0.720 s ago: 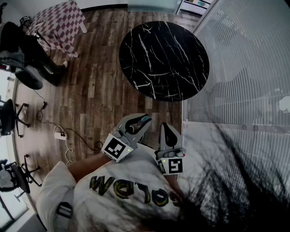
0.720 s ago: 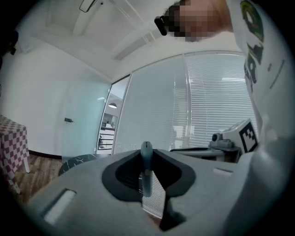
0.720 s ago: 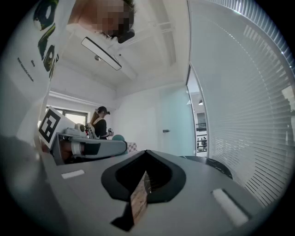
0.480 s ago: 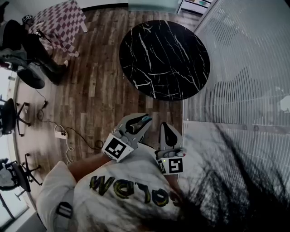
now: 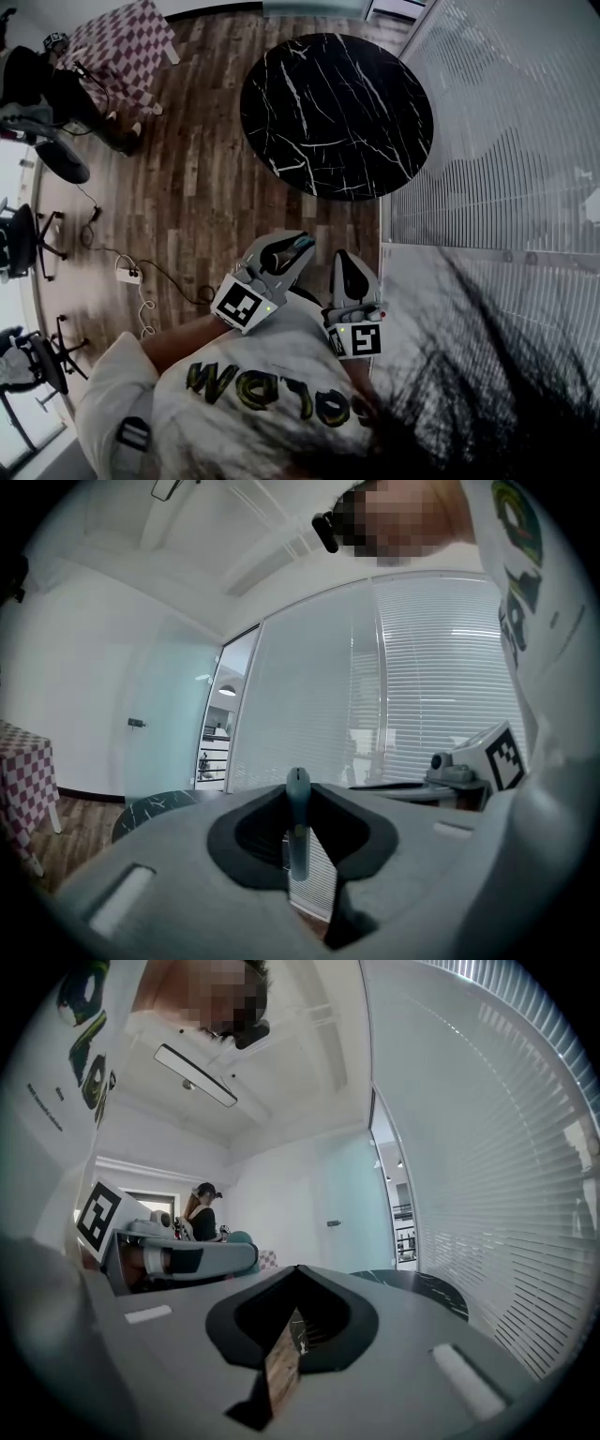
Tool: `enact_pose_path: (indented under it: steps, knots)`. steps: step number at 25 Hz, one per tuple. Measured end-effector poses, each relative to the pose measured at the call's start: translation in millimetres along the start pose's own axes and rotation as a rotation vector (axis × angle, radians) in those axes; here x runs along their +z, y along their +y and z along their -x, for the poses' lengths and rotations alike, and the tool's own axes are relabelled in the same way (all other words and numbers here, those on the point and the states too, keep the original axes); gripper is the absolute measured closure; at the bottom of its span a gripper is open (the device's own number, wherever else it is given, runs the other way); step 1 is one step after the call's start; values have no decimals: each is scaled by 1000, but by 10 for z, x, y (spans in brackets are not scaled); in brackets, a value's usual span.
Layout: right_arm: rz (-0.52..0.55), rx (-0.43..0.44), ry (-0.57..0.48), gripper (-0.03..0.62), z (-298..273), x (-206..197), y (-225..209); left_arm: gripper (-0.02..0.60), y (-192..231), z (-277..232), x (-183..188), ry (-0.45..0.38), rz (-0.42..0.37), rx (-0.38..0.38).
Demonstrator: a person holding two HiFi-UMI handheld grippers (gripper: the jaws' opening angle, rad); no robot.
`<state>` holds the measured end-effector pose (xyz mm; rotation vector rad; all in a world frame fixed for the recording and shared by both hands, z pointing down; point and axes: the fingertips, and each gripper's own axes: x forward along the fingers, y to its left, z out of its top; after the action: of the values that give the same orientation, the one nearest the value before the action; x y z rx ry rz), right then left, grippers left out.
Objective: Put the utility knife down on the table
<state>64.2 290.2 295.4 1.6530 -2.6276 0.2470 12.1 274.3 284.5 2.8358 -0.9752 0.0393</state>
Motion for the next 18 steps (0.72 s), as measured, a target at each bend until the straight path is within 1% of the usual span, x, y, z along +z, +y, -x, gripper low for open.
enact_pose_path:
  steps: [4,8,13,18]
  knots:
    - [8,-18,-5,592,64,23,-114,512,-59,-69,-34,3,9,2]
    - [2,-12,4,592,48,-4,-152,512,-44,-110,-25,7,6,7]
    - [-4,-5,16,592,-84,-75,-177,512,91,-157,-88,12,22,27]
    - [4,-15,26,592,-304,-77,-316,512,324,-315,-133,19,50,35]
